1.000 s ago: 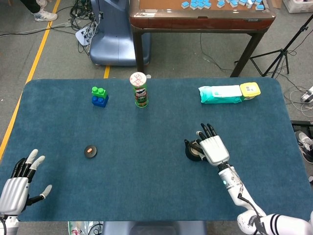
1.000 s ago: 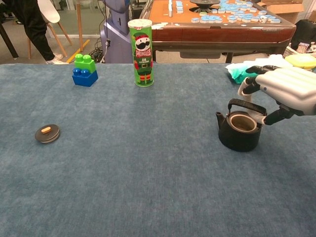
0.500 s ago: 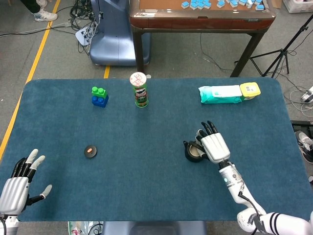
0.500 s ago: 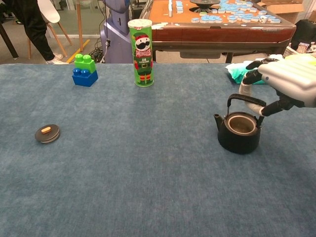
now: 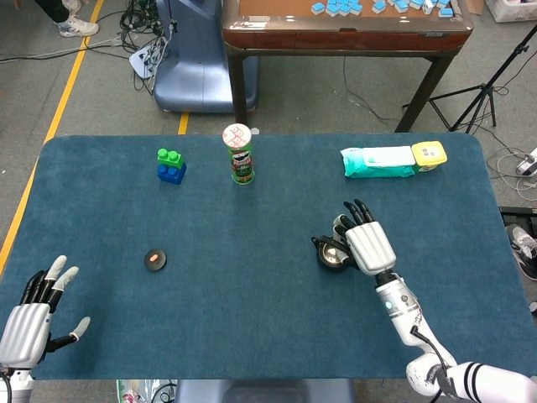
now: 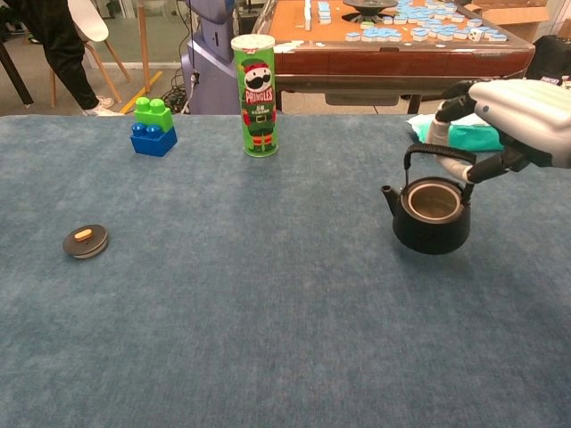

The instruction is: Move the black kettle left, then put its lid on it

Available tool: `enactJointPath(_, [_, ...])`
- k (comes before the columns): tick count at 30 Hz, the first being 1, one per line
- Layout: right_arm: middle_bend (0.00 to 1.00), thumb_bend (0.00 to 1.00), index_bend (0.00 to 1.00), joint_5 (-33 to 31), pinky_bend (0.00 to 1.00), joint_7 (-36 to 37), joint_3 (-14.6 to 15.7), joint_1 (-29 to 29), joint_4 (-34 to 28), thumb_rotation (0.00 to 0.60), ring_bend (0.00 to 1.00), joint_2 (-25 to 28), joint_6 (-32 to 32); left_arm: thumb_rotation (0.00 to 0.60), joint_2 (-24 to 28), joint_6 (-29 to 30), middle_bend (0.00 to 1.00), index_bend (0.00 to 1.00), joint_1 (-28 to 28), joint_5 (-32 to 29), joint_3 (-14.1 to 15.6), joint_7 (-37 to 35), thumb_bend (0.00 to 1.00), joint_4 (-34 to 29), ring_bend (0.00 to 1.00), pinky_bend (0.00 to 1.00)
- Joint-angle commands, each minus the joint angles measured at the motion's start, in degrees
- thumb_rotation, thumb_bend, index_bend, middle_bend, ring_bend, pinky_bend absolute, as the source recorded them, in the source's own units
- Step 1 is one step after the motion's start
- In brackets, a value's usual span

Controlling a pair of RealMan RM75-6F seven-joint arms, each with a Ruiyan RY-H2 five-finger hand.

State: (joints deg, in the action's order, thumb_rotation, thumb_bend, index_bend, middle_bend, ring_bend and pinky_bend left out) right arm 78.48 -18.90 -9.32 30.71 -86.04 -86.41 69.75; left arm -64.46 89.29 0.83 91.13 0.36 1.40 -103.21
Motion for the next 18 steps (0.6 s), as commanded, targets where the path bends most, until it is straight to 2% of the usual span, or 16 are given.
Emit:
enactJointPath(1, [0.36, 0.55, 0.72, -0.26, 0.05, 0.1, -0.87, 0.87, -0.94, 0.6, 0.1, -0.33, -0.66, 0.6, 0.05, 0.1, 0.0, 0.11, -0.04, 0.16, 0.05, 0.21, 0.25, -0.17, 0.0, 0.0])
enactJointPath(8, [0.36, 0.55, 0.72, -2.3, 0.05, -2.47, -3.52, 4.58, -3.08, 0.6, 0.1, -2.12, -4.04, 0.6, 0.36, 0.78, 0.0, 0.11, -0.38, 0.85, 0.31, 0.65, 0.25, -0.62, 0.0, 0.0])
enactJointPath(18, [0.36, 0.55, 0.72, -8.36, 0.05, -8.37, -7.69, 11.99, -0.91, 0.6, 0.1, -8.51, -9.66, 0.6, 0.89, 1.24, 0.0, 0.11, -0.62, 1.36, 0.45, 1.11, 0.25, -0.89, 0.0, 0.0])
